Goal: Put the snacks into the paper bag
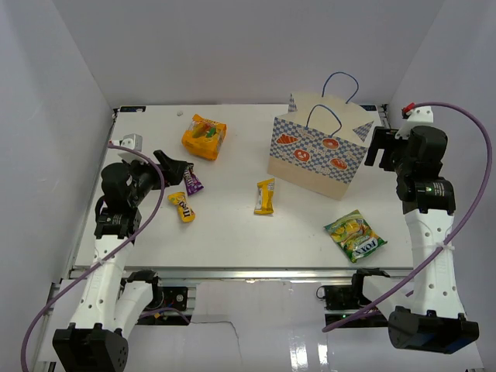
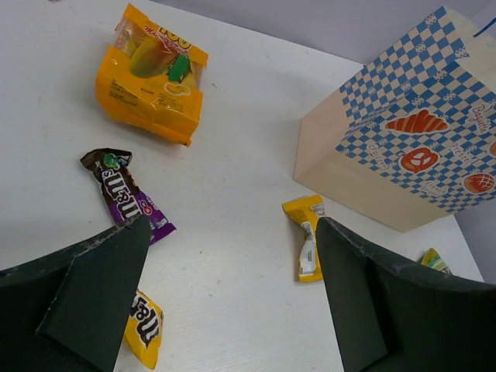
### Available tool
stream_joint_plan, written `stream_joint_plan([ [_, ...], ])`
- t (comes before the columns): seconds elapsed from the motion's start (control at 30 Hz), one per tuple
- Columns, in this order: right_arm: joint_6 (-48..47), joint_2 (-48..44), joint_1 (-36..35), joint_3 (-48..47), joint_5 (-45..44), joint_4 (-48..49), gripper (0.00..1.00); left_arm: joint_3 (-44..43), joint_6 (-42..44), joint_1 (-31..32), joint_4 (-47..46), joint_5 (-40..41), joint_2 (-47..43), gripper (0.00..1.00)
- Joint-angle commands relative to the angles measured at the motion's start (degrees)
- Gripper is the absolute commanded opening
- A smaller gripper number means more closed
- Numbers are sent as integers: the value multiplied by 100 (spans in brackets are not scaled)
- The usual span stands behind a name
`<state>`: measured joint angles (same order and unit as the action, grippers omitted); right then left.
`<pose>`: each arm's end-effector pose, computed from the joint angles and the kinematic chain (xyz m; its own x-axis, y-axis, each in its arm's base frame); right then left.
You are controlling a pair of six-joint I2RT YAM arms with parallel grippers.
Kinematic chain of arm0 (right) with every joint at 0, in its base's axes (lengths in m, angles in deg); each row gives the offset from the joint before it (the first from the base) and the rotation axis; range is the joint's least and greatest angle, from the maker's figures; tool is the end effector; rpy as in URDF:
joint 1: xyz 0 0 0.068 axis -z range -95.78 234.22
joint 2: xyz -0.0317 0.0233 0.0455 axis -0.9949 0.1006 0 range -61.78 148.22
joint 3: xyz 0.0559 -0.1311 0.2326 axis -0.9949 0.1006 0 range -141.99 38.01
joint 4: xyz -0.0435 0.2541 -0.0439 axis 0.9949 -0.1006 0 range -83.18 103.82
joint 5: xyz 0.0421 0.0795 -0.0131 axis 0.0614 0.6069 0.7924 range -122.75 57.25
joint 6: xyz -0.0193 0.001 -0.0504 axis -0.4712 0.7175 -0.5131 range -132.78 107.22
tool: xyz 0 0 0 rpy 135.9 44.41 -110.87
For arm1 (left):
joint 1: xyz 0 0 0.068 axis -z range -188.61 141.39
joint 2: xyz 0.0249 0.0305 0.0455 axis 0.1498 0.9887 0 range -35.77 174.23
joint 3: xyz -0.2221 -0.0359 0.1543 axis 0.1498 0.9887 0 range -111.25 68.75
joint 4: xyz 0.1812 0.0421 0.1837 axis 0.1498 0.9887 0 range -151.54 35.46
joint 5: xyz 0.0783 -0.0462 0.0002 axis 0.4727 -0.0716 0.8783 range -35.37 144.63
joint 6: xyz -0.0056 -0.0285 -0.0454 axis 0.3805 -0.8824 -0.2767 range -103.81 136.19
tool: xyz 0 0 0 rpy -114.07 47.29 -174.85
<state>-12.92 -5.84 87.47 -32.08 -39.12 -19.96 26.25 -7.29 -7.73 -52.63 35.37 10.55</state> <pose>0.1977 -0.0151 0.4134 -0.3358 0.0166 -0.9418 0.1597 0.9864 -0.0396 0.1909 -0.0148 0.3243 -0.3361 -0.3710 -0.8657 0.2208 0.8625 -0.4553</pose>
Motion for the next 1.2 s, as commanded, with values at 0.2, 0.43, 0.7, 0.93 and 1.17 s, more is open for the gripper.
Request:
stream_joint_plan([
  [0.2, -3182, -576, -8, -93, 4150, -917, 90, -285, -77, 8, 383, -59, -185, 98],
  [0.43, -6917, -444, -52, -235, 5347, -3660, 90, -303, -349, 8, 463, -103, -291, 98],
  [0.7, -9344, -383, -316, 1180, 4304, -4137, 90, -338, -587, 8, 700, -341, -238, 98],
  [0.93, -8883, 460, -614, 1778, 2757, -3245, 95, -197, -675, 8, 1016, -323, -387, 98],
  [1.17, -6721, 593, -1080, 2586, 1940, -1856, 96, -57, -692, -1, 1061, -209, -511, 98],
])
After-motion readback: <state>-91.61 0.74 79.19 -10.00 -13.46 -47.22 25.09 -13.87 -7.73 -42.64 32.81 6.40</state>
